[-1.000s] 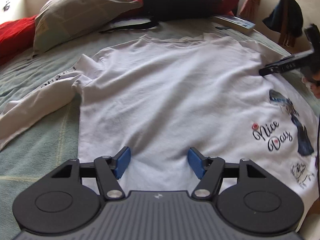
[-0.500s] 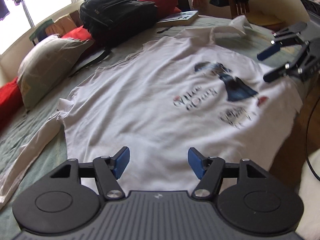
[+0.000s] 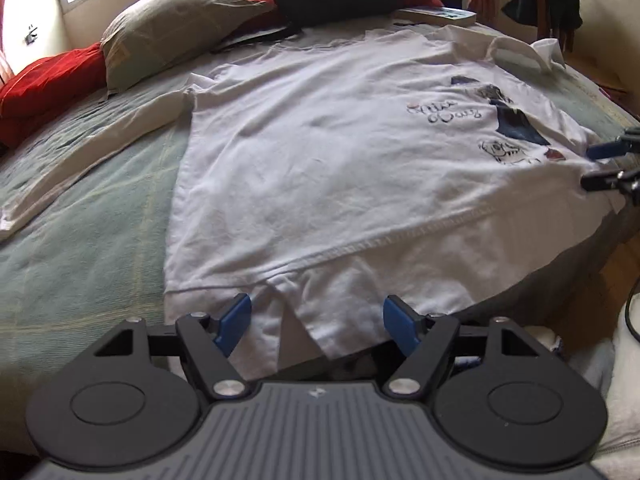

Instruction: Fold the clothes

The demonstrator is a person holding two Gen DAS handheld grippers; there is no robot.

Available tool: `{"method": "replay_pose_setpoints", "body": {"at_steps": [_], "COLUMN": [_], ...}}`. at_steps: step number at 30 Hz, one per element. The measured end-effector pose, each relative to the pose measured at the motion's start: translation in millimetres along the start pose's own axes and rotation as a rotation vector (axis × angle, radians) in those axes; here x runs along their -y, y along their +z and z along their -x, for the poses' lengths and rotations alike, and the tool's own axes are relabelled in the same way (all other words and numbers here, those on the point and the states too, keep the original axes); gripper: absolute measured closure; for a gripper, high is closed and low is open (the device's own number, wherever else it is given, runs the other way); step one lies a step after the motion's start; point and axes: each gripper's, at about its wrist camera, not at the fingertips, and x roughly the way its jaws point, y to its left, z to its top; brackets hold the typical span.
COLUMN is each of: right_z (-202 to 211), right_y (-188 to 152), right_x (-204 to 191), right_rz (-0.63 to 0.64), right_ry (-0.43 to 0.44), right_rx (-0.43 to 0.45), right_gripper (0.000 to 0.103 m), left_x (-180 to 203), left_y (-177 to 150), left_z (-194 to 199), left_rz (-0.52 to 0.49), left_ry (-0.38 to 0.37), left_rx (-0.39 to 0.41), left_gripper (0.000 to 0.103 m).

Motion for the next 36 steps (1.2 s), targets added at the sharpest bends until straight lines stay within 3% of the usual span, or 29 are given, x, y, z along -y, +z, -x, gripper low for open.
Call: {"method": "replay_pose_setpoints", "body": {"at_steps": [3,7,10,13,17,19,23,27,30,32,36], "right_z": [4.2,-22.5,-51.6,-48.7,-27.8,-22.1,-32.0,-68.3,-83.7,-76.7,-59.4], "right_y": [18.3,41.9,39.6,15.1,7.0,21.0,60.7,80.6,68.7,55.6,34.5], "right_x": [-6.3,-27.3,-34.4,-28.5,-15.7,-12.9,-10.7,-17.2,-13.0,-7.3,1.0], "right_rz": [-0.008,0.042,0.046,0.056,0.051,0.041,0.008,0.041,0.033,0.024,0.009], "right_ry": [0.046,0.048,0.034,0.036,0.067,0.065,0.076,0.082,0.073,0.080,0.098], "right_rx": [0.074,0.122,0.066,0.063,-0.017,-0.018,0.084,0.062,-0.015,-0.016,-0.034], "right_gripper": [0.025,0.025,0.025,0.017,0.012,0.012,0.012,0.012,0.011,0.006,0.002], "left_x": [-0.4,0.7,-7.5,-16.7,-9.7,-7.2,-5.1,-19.4,-39.7,-48.6,-60.6], "left_y": [21.2,42.3,30.4,1.7,-7.9,4.1,51.4,100.6,125.4,133.5,137.8], "left_z": [8.1,-14.7,-39.4,-33.1,-14.9,-7.8,-8.5,-42.1,-80.8,-104.5,-144.6], "left_rz": [-0.005,-0.026,0.038,0.092,0.028,-0.003,-0.031,0.017,0.113,0.158,0.162], "left_ry": [-0.011,0.020,0.006,-0.028,-0.015,-0.038,-0.044,-0.062,-0.100,-0.127,-0.067], "left_rx": [0.084,0.095,0.021,0.048,-0.009,0.006,0.129,0.172,0.128,0.092,0.029], "left_gripper": [0.028,0.028,0.028,0.025,0.024,0.025,0.024,0.024,0.024,0.024,0.024]}}
